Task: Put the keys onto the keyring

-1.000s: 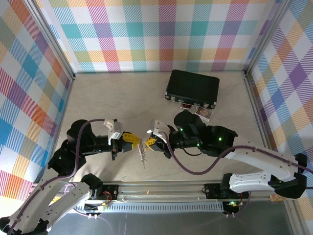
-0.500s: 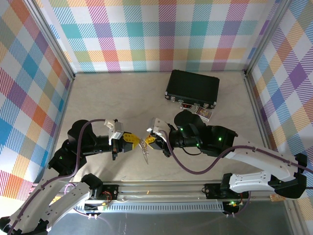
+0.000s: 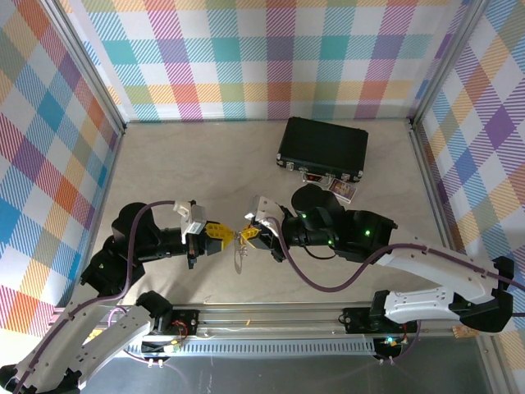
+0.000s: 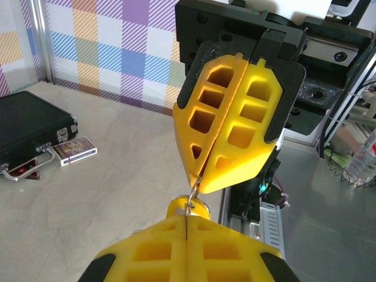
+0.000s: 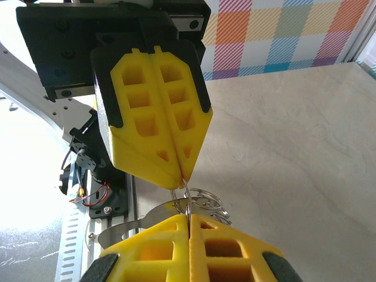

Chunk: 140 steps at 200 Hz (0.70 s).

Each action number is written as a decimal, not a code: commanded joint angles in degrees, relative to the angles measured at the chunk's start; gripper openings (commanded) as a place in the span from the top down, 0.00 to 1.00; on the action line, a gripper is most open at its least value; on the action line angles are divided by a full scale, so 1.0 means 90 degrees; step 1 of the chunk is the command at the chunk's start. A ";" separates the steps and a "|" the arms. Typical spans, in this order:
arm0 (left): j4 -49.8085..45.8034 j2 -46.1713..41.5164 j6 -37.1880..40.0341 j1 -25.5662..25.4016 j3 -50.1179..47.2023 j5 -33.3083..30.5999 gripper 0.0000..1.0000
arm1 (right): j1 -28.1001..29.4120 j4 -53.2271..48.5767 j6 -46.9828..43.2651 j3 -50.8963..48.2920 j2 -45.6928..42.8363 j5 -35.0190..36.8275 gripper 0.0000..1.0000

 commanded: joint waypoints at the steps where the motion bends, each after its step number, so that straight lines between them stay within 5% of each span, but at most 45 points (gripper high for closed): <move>1: 0.0246 -0.0033 -0.0056 -0.0072 -0.0028 0.0009 1.00 | 0.0044 0.0196 0.0030 0.0166 0.0085 -0.0019 1.00; 140: 0.0270 -0.0006 -0.0078 -0.0072 -0.0028 0.0007 1.00 | 0.0050 0.0234 -0.0058 0.0103 0.0105 -0.0448 1.00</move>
